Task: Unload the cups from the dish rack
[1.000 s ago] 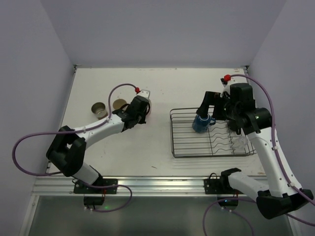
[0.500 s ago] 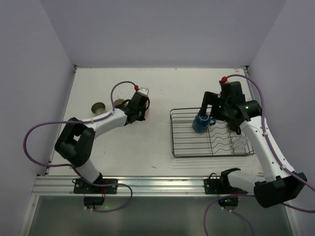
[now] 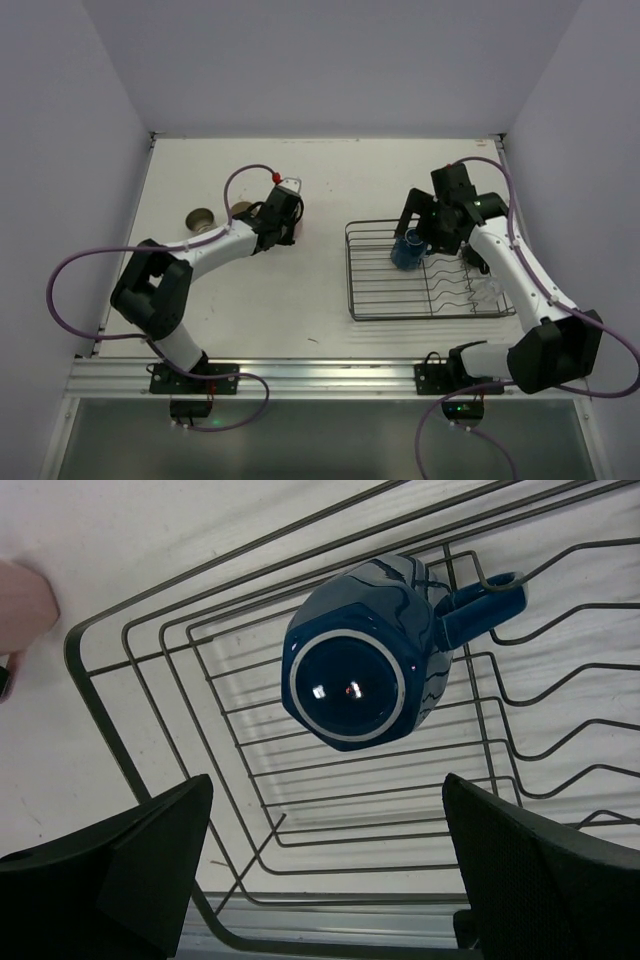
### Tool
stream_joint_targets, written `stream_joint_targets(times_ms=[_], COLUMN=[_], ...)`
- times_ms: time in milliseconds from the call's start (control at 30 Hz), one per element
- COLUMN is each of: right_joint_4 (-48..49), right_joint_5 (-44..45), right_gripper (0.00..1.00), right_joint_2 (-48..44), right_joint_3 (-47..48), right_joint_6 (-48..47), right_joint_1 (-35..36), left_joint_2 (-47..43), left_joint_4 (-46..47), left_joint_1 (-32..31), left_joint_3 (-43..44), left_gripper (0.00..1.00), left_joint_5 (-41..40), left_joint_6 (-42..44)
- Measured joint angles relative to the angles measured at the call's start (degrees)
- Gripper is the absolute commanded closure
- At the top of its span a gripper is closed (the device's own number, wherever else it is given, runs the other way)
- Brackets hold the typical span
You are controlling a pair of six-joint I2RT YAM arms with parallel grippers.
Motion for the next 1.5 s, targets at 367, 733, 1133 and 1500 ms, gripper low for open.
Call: stream_joint_targets(times_ms=[367, 733, 1133, 1500], right_joint_4=[0.0, 2.1, 4.3, 5.6], right_joint_5=[1.2, 3.1, 3.4, 5.1], right_gripper=[0.01, 0.01, 0.01, 0.01], right_joint_2=[2.8, 8.3, 12.7, 14.3], right_joint_3=[0.0, 0.0, 0.0, 0.0], right_joint_6=[-0.5, -2.0, -2.3, -2.0], right_joint_1=[0.0, 0.0, 0.0, 0.1], left_joint_2=[-4.3, -8.9, -14.5, -16.3], left_joint_4=[0.2, -0.1, -1.3, -1.6], left_joint_1=[0.0, 0.0, 0.0, 0.0], left_joint_3=[0.0, 0.0, 0.0, -0.6], left_gripper=[0.5, 0.44, 0.44, 0.44], left_joint_5=[-0.1, 0.0, 0.5, 0.9], left_joint_6=[-0.1, -0.1, 0.0, 0.0])
